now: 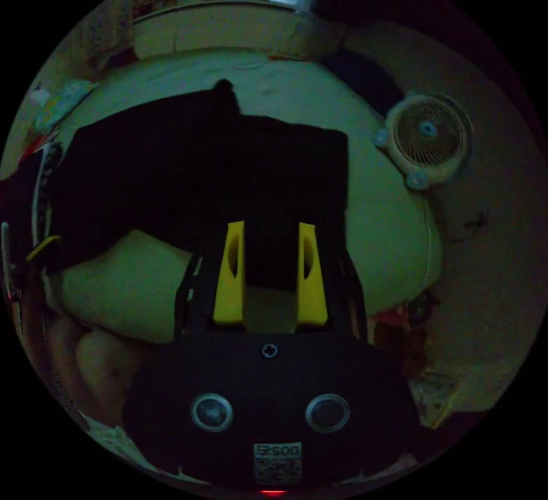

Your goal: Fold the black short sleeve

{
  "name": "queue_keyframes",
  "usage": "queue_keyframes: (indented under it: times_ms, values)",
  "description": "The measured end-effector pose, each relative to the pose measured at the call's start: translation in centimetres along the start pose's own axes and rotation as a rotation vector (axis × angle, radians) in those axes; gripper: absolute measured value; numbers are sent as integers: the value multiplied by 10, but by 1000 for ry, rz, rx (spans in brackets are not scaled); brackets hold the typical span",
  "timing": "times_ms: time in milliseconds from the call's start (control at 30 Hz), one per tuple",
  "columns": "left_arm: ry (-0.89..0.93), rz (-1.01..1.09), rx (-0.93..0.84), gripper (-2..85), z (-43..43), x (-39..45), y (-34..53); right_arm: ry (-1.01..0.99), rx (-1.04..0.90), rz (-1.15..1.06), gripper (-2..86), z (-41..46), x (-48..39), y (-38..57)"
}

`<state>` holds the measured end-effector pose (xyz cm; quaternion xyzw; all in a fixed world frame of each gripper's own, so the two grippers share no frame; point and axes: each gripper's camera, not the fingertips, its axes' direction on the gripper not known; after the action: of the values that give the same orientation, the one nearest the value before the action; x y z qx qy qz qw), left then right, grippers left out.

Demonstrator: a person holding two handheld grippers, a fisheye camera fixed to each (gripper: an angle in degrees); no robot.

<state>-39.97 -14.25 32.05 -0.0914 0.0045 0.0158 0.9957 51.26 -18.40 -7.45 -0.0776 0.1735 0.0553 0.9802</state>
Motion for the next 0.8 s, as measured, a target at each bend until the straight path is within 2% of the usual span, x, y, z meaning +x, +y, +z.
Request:
queue_keyframes:
  times_ms: [200,333,467,567,633,733,800]
  values:
    - [-46,-9,-53,36,14,12,22,-11,-134,127,124,39,49,6]
    - [-50,-31,-43,33,18,17,42,-111,-175,148,116,53,50,16]
    - [-74,-50,-27,26,19,24,62,-81,-116,10,49,43,43,32]
    - [-94,-34,-29,17,18,30,75,-141,-82,49,15,30,58,42]
    - [-109,-27,-30,12,17,32,83,-114,-59,55,11,21,65,49]
    - [-96,-31,-38,8,16,35,94,50,-68,74,7,13,76,60]
    - [-80,-39,-44,6,14,36,101,113,-100,163,9,13,93,73]
